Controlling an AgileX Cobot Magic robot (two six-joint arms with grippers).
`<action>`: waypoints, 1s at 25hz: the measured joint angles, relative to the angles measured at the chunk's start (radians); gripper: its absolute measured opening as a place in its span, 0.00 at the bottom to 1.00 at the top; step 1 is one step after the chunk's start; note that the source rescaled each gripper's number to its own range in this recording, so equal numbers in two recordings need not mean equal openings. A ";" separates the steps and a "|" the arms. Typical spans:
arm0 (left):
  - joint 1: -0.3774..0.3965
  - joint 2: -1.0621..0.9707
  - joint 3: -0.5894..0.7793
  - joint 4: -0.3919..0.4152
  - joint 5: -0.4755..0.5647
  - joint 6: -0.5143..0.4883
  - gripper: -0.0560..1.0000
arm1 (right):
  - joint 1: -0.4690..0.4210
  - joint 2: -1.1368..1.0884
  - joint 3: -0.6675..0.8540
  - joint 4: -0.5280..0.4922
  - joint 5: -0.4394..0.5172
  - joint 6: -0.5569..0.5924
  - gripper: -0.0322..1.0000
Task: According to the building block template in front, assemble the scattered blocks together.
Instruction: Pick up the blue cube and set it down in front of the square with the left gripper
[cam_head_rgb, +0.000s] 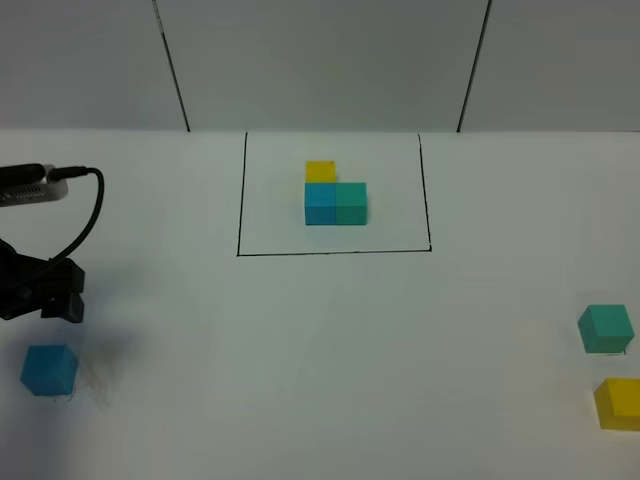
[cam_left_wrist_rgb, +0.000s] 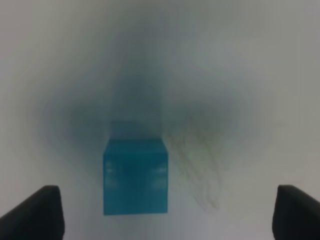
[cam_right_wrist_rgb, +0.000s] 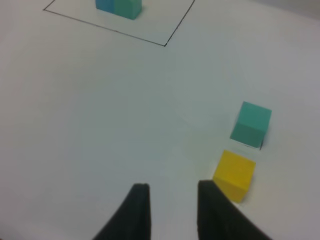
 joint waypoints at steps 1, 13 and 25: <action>0.000 0.016 0.000 0.000 0.000 -0.001 0.96 | 0.000 0.000 0.000 0.000 0.000 0.000 0.03; 0.000 0.106 0.037 0.087 -0.017 -0.080 0.93 | 0.000 0.000 0.000 0.000 0.000 0.000 0.03; 0.000 0.136 0.109 0.119 -0.163 -0.108 0.90 | 0.000 0.000 0.000 0.000 0.000 0.000 0.03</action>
